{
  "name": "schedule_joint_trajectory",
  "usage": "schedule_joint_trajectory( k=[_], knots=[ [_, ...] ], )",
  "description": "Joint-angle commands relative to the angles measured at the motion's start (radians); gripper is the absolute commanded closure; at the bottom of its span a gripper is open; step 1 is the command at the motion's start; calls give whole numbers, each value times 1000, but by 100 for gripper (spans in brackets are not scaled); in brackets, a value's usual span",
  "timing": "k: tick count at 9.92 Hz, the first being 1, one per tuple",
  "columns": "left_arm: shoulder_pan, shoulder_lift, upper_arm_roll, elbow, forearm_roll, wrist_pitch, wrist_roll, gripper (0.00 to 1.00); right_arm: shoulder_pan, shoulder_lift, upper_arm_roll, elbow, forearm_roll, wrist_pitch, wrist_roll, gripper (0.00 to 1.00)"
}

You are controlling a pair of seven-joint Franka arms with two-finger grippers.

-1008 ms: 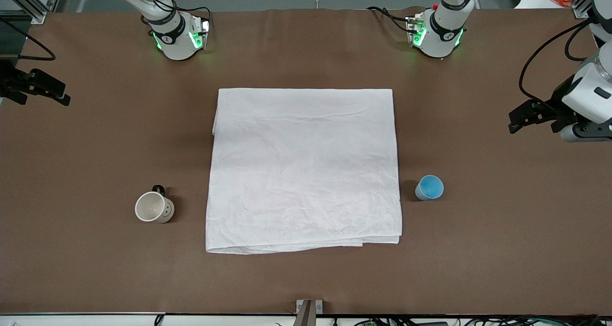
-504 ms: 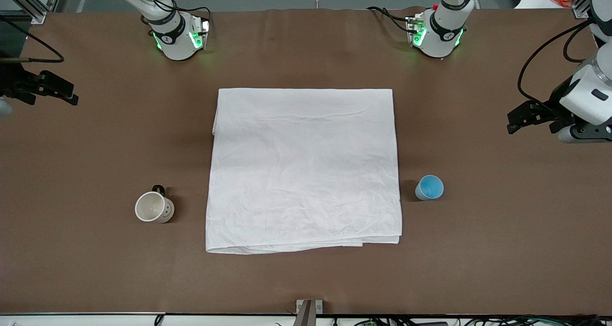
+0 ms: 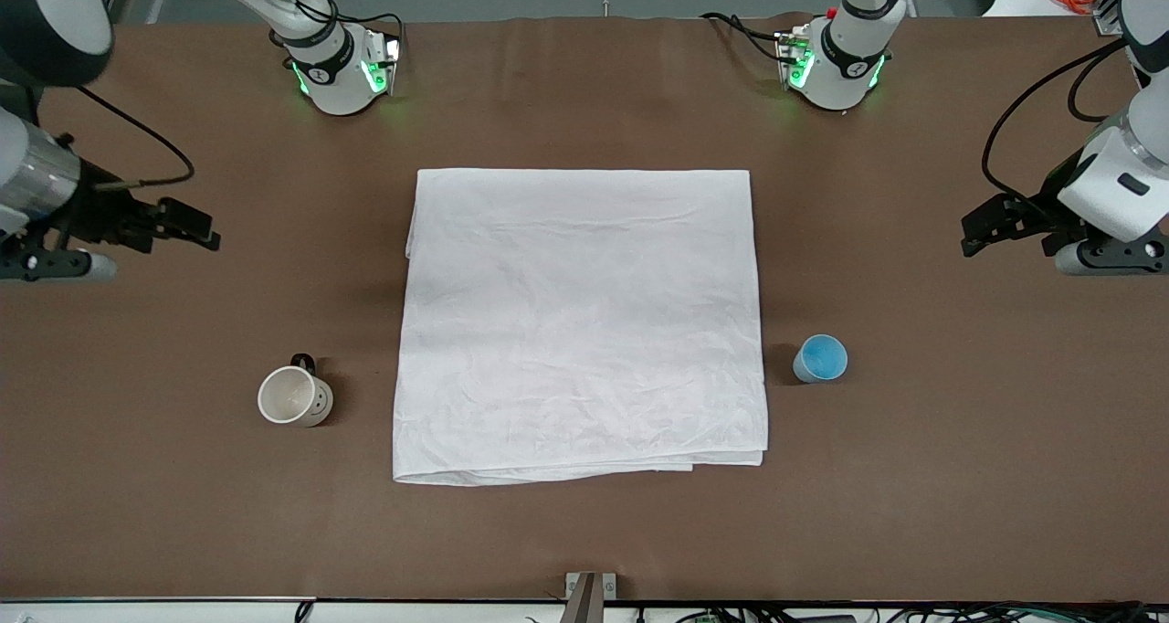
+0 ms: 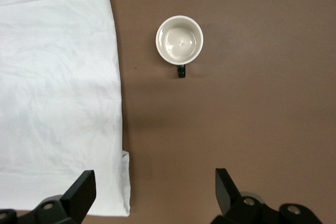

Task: Place blue cup into white mug on cloth
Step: 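Lower the right gripper to the white mug while the left gripper reaches the blue cup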

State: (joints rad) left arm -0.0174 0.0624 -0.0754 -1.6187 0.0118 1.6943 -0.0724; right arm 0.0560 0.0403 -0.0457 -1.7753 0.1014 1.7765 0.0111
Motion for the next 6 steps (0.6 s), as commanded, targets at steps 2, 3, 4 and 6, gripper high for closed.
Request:
schedule_joint_trajectory(
  k=[2, 3, 4, 6],
  knots=[
    [-4, 143, -6, 84, -7, -5, 31, 0, 25, 65, -2, -254, 12, 336, -2, 0],
    [-19, 201, -14, 103, -12, -1, 25, 0, 28, 110, -2, -291, 12, 432, 3, 0],
    [-41, 250, -18, 120, -10, 1, 23, 0, 33, 156, -3, -297, 8, 460, 1, 0],
    [-106, 344, -30, 112, -32, 42, 3, 0, 48, 232, -3, -297, -14, 515, 3, 0]
  ],
)
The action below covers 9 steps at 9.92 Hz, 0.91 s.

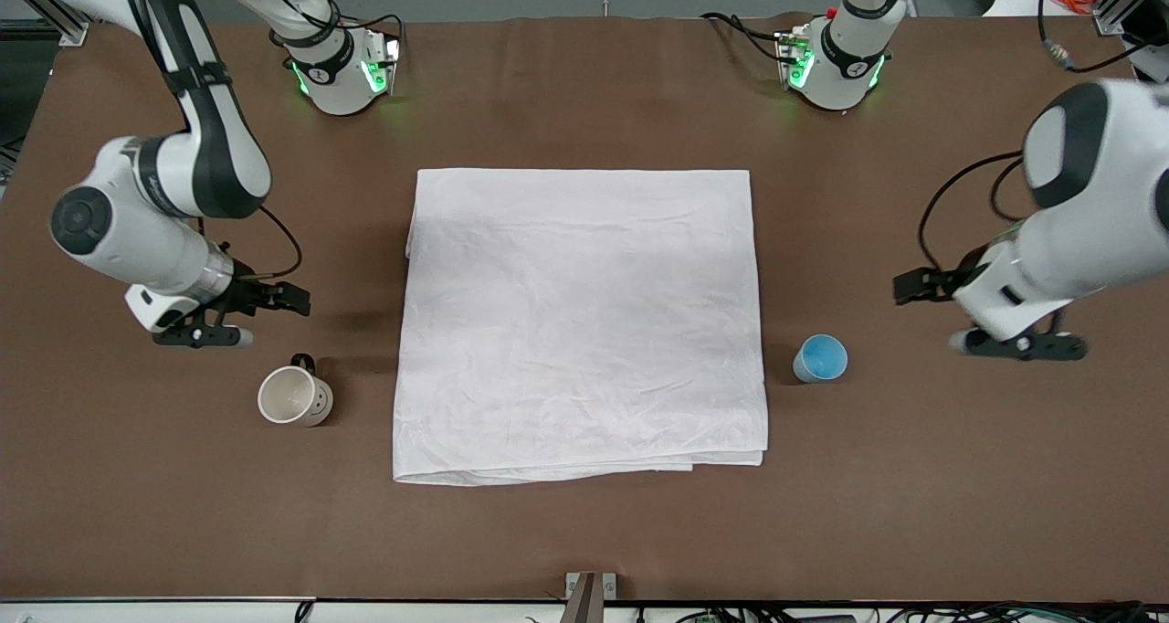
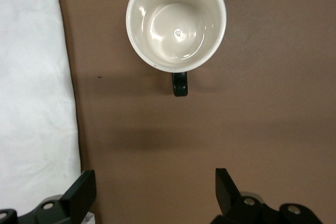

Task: Place blue cup into white mug on cloth
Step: 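Lower the right gripper to the white mug while the left gripper reaches the blue cup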

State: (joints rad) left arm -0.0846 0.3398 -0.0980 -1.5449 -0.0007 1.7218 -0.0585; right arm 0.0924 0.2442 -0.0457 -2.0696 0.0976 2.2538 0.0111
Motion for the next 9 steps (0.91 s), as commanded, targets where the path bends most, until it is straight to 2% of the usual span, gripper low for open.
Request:
schedule_joint_trajectory(
  k=[1, 2, 4, 7, 9],
  knots=[
    [-75, 124, -8, 36, -13, 71, -27, 0, 32, 91, -3, -3, -10, 120, 3, 0],
    [-93, 174, -8, 35, -9, 135, -40, 0, 49, 131, -5, -3, -10, 183, 3, 0],
    [-95, 237, -8, 19, -9, 240, -46, 0, 50, 147, -8, 0, -18, 232, 3, 0],
    [-95, 237, -8, -50, -7, 324, -118, 0, 37, 196, -9, 19, -99, 282, 0, 0],
    [-125, 231, -5, -90, 25, 343, -199, 0, 14, 207, -9, 32, -113, 285, 6, 0]
  ],
)
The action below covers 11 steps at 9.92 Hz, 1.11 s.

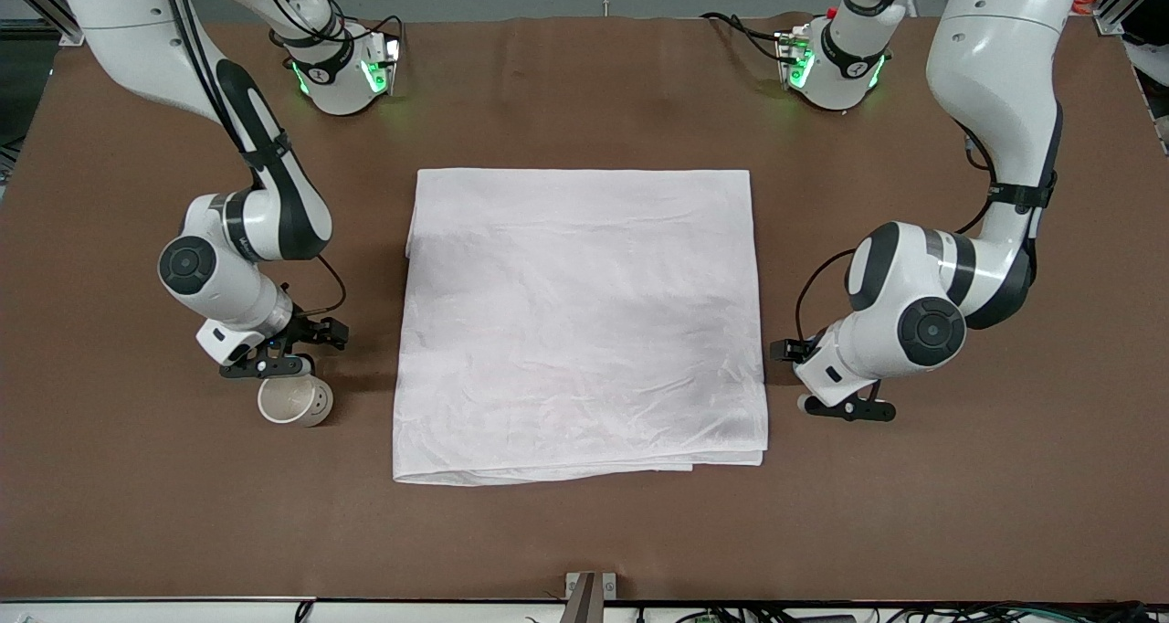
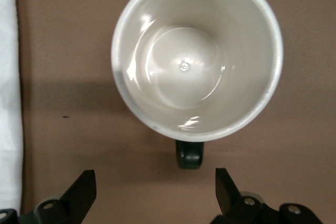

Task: Place blue cup into white mug on cloth
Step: 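Grasp the white mug with the right gripper while the left gripper grasps the cup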

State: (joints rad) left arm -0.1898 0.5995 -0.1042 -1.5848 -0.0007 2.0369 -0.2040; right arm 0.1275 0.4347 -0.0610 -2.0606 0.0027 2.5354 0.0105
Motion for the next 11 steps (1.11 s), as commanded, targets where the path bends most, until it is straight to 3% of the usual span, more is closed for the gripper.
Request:
schedule_joint_trajectory(
  k=[1, 3, 8, 9, 11],
  knots=[
    [-17, -32, 0, -69, 57, 43, -77, 0, -25, 33, 6, 45, -12, 3, 23, 0],
    [-16, -41, 0, -92, 62, 80, -80, 0, -25, 73, 7, 109, -12, 3, 68, 0],
    [-8, -27, 3, -156, 62, 193, -84, 1, -23, 94, 7, 109, -9, 91, 71, 0],
    [-10, -21, 3, -156, 62, 193, -86, 9, -23, 96, 7, 108, -9, 91, 71, 1],
    [-10, -21, 4, -156, 62, 193, -84, 31, -19, 96, 7, 103, -7, 79, 74, 18]
  ],
)
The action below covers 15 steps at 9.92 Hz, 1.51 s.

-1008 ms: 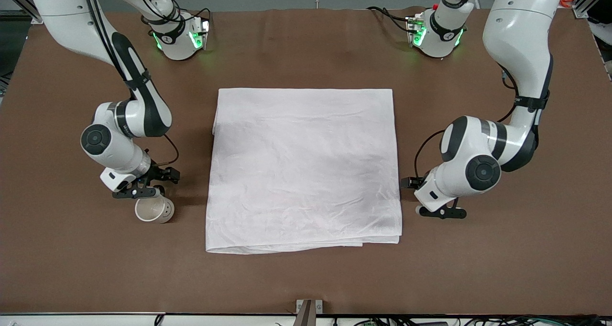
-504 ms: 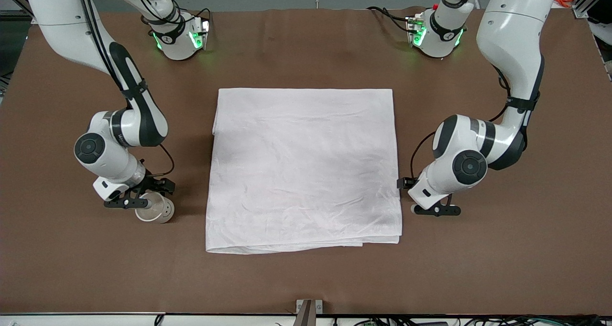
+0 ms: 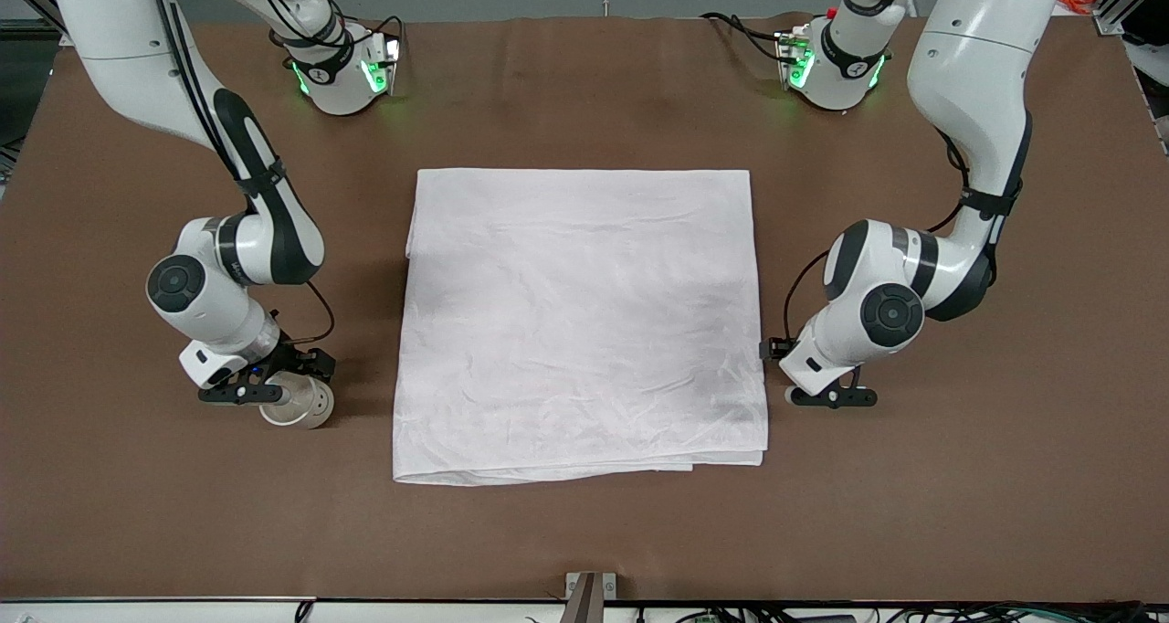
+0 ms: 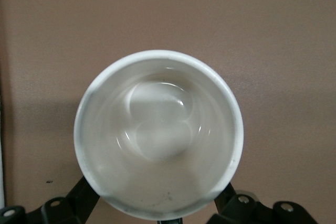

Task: Place blue cup into white mug on cloth
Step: 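Grasp the white mug with the right gripper while the left gripper grasps the cup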

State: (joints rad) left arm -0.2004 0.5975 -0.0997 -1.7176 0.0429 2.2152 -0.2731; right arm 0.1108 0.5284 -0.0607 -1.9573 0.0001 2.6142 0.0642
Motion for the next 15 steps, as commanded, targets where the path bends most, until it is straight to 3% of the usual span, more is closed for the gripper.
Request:
schedule_joint_trajectory(
  k=[1, 4, 7, 9, 13, 15],
  knots=[
    [1, -18, 0, -22, 18, 15, -15, 34, -2, 2, 7, -2, -5, -3, 17, 33],
    [-1, -4, 5, -17, 18, 15, -15, 46, -6, -4, 7, 3, -5, -72, 16, 74],
    [1, 1, 5, -16, 18, 15, -17, 80, -10, -14, 7, 5, -5, -83, 17, 91],
    [2, -1, 5, -14, 18, 14, -23, 99, -8, -28, 9, 8, -5, -83, 17, 96],
    [2, -34, 5, 12, 20, 0, -34, 100, 7, -85, 13, 9, 3, -101, 48, 96],
    [-1, -48, 3, 45, 20, -46, -31, 100, 109, -105, 16, 17, 3, -101, 189, 95]
  ],
)
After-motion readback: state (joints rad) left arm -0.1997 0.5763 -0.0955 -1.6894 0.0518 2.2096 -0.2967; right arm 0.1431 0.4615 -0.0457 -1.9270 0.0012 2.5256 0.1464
